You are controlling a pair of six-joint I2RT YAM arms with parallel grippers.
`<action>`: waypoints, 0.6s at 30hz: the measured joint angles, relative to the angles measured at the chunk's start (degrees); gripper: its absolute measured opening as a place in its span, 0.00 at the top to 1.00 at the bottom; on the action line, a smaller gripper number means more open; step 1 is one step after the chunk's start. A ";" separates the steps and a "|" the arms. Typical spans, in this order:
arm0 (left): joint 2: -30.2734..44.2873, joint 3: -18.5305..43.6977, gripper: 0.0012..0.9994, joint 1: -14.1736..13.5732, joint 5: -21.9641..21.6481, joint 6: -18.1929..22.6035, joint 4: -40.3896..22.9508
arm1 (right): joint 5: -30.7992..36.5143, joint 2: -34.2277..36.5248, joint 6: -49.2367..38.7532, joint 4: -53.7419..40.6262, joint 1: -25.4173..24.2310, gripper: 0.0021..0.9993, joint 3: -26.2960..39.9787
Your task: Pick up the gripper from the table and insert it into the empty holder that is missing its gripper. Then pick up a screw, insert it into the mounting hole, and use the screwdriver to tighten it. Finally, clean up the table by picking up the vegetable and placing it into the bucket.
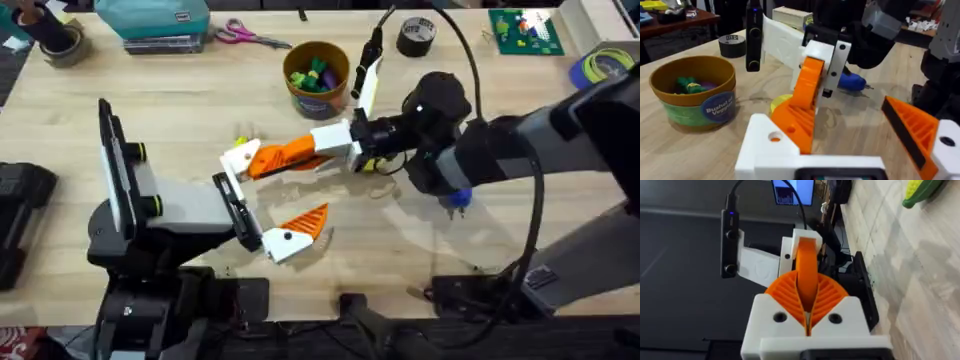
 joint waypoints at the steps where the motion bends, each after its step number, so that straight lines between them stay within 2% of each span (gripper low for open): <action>1: 0.00 0.00 0.01 0.00 0.02 -0.05 0.00 | 0.04 0.15 0.01 0.00 0.13 0.99 0.21; 18: 0.00 0.00 0.01 0.00 0.15 0.05 0.04 | 0.41 0.90 0.52 -0.86 1.49 0.99 2.45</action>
